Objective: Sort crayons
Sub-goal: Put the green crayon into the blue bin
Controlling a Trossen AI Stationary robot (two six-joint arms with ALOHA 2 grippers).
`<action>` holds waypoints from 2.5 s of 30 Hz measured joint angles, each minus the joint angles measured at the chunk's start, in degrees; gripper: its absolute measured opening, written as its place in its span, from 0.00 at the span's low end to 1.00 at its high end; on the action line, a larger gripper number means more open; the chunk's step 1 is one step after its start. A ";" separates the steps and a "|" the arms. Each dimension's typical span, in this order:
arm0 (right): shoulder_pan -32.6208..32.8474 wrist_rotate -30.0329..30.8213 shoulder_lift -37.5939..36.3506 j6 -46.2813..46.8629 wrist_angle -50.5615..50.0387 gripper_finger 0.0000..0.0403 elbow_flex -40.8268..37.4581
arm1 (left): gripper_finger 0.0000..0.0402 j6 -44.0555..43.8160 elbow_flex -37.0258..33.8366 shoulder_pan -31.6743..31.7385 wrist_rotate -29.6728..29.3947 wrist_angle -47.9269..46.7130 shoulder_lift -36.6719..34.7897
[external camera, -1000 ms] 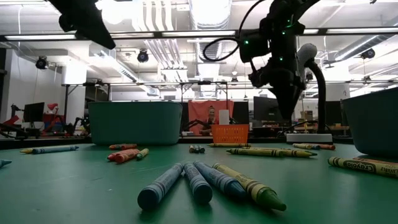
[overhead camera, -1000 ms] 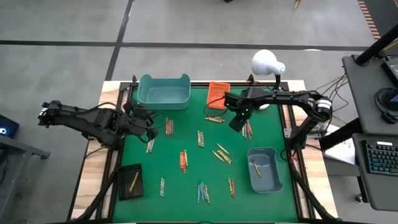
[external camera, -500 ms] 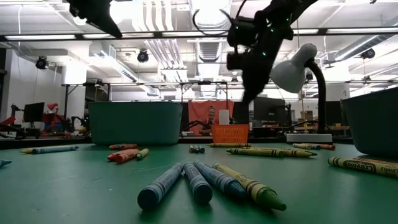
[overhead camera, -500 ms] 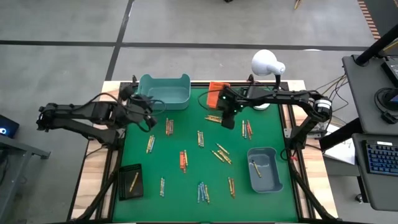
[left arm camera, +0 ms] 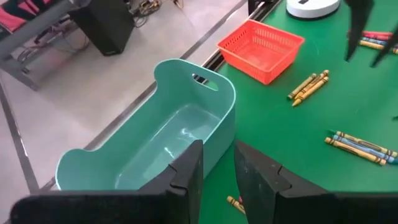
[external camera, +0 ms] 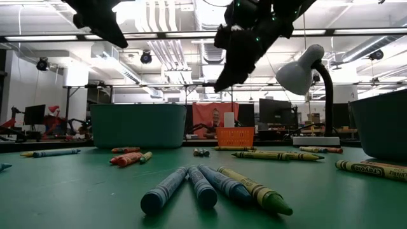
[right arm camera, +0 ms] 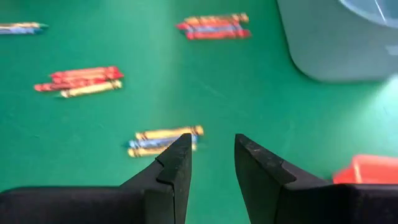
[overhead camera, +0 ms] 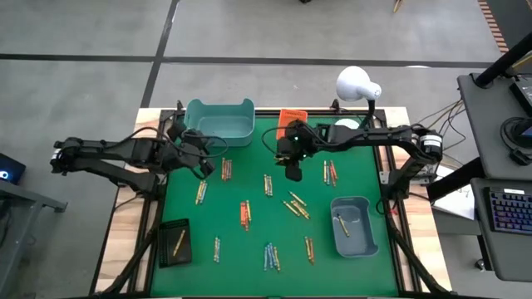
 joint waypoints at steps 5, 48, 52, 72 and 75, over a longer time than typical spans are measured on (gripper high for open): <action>1.95 0.04 0.02 3.92 1.16 0.27 0.57 | 0.18 -2.17 0.02 -0.04 2.21 -0.01 0.67; 17.68 9.37 3.74 59.44 -4.73 0.27 2.32 | 0.18 12.66 0.00 -3.50 7.56 0.12 0.77; 18.01 7.22 6.15 61.16 -9.38 0.27 5.32 | 0.18 13.96 -0.41 -3.50 7.54 0.06 0.68; 24.07 2.49 9.78 64.09 -45.04 0.27 12.63 | 0.18 8.02 -8.92 -3.58 17.64 1.49 0.41; 24.06 2.68 9.86 64.29 -45.01 0.27 12.63 | 0.18 7.73 -9.18 -3.58 17.64 1.88 0.41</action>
